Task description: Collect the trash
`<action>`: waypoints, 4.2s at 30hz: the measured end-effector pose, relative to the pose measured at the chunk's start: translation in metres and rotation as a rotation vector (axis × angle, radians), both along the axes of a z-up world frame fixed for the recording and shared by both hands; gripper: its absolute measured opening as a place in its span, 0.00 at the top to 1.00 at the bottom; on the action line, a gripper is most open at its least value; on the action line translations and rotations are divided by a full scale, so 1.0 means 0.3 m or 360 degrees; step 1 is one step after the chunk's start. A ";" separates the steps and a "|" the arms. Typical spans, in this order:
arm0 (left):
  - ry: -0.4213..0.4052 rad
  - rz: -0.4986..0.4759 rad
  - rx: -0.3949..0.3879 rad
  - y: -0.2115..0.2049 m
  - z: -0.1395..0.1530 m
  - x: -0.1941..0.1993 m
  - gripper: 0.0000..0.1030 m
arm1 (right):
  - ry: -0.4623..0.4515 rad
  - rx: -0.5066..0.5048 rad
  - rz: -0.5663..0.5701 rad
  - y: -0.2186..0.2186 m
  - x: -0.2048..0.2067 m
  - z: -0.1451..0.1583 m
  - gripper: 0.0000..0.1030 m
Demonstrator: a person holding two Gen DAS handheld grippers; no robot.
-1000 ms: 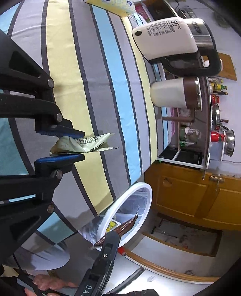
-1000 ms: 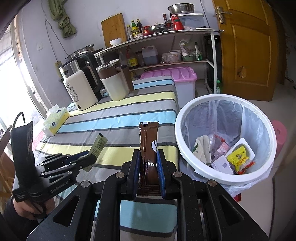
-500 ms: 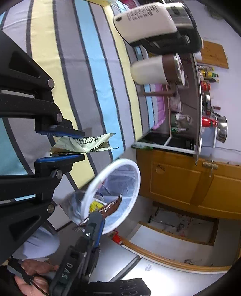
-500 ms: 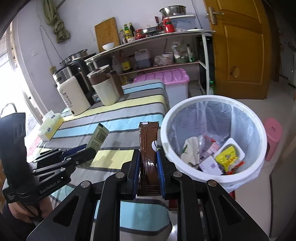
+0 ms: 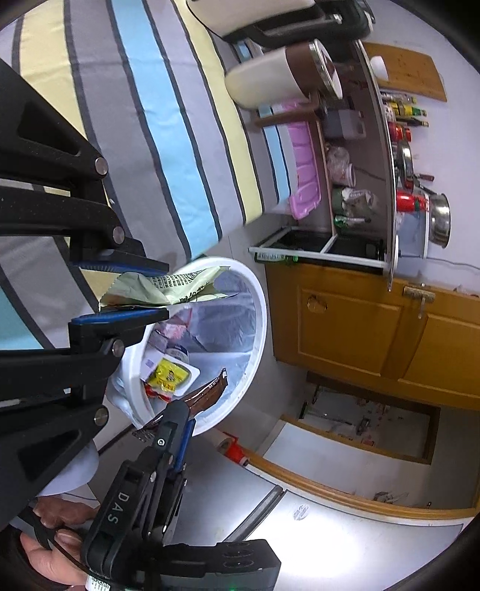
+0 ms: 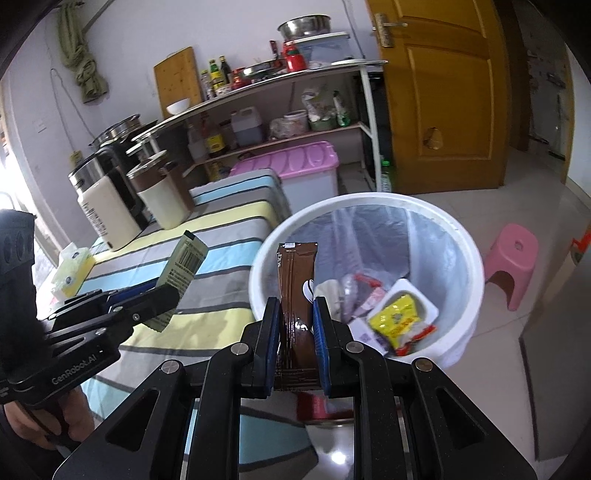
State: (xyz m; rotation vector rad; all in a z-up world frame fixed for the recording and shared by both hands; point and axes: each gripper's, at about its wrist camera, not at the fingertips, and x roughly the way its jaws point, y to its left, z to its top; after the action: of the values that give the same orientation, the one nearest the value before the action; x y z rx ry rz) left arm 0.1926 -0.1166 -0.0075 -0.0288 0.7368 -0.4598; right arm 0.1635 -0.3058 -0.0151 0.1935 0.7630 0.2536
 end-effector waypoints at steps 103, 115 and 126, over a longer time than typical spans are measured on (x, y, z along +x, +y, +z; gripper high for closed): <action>-0.0157 0.0123 0.0016 0.084 0.067 -0.409 0.71 | -0.0231 -0.0163 0.0010 0.063 -0.458 0.114 0.68; -0.0144 0.0121 0.0035 0.079 0.066 -0.412 0.71 | -0.0215 -0.0164 0.0009 0.057 -0.456 0.106 0.68; -0.0143 0.0125 0.0040 0.080 0.062 -0.413 0.71 | -0.0206 -0.0166 0.0009 0.058 -0.449 0.103 0.68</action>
State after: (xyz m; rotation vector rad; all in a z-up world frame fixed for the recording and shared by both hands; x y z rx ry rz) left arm 0.0689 -0.0927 0.0111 -0.0133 0.6507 -0.3742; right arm 0.0288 -0.2885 0.0158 0.0755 0.6468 0.2287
